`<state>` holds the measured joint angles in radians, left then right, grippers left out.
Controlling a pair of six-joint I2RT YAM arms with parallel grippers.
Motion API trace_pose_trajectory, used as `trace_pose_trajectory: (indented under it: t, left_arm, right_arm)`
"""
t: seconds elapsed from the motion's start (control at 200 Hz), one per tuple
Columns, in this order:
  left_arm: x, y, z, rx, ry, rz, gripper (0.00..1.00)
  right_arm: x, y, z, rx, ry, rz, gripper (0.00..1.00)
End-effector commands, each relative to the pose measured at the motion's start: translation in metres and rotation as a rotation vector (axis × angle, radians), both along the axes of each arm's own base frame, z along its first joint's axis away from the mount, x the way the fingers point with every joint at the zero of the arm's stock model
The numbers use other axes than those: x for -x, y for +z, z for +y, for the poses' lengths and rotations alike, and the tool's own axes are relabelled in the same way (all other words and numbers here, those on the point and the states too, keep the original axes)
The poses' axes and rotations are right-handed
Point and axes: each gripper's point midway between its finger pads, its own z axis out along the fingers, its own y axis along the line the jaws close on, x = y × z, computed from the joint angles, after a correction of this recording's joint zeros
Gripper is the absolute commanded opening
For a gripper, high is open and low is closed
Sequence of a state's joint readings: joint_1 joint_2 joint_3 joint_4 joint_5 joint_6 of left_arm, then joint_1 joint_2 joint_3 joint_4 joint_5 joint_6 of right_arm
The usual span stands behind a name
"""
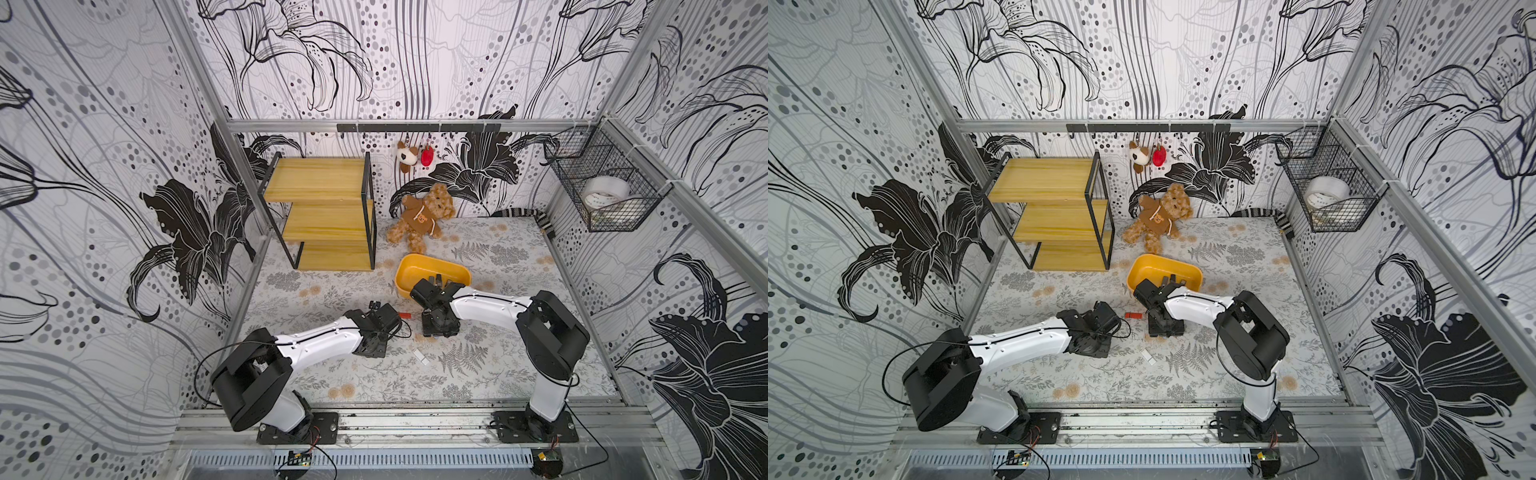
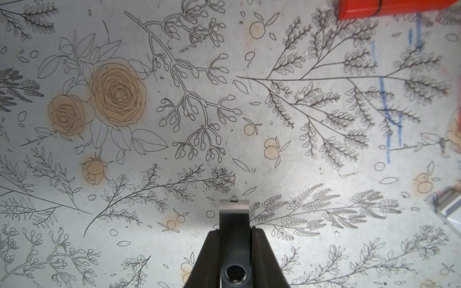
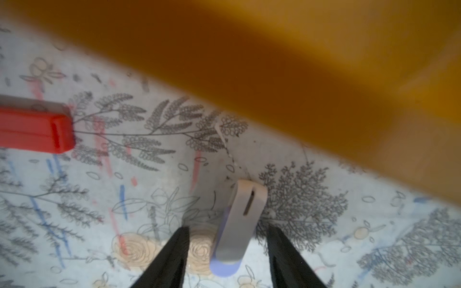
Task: Put the usb flash drive into the storage box
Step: Pick up the USB flash from the center of the board.
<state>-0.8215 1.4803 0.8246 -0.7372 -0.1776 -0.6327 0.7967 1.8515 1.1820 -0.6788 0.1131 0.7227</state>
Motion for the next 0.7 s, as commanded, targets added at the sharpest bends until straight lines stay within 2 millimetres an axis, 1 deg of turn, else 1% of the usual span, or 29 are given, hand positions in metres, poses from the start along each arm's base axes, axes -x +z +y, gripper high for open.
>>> trace_pose_trajectory:
  t: [0.0, 0.2, 0.291, 0.376, 0.576, 0.661, 0.696]
  left_arm:
    - [-0.011, 0.018, 0.001, 0.009, 0.01, -0.052, 0.0]
    - [-0.018, 0.032, 0.003, 0.015, 0.017, -0.079, 0.0]
    - [-0.02, 0.037, 0.005, 0.013, 0.02, -0.085, 0.0]
    - [-0.021, 0.04, 0.007, 0.011, 0.024, -0.091, 0.0]
    - [-0.029, 0.054, 0.008, 0.02, 0.032, -0.115, 0.0]
    - [-0.034, 0.061, 0.007, 0.022, 0.031, -0.127, 0.0]
    - [-0.037, 0.065, 0.006, 0.027, 0.03, -0.135, 0.0]
  right_arm:
    - [0.002, -0.005, 0.0, 0.022, -0.012, 0.013, 0.55]
    - [0.003, -0.006, -0.001, 0.027, -0.01, 0.016, 0.47]
    - [0.005, -0.007, -0.003, 0.03, -0.009, 0.019, 0.4]
    - [0.006, -0.009, -0.003, 0.028, -0.007, 0.024, 0.32]
    - [0.011, -0.012, -0.002, 0.034, 0.003, 0.033, 0.17]
    - [0.012, -0.009, -0.001, 0.032, 0.009, 0.031, 0.1]
    - [0.012, -0.007, 0.0, 0.029, 0.011, 0.027, 0.05]
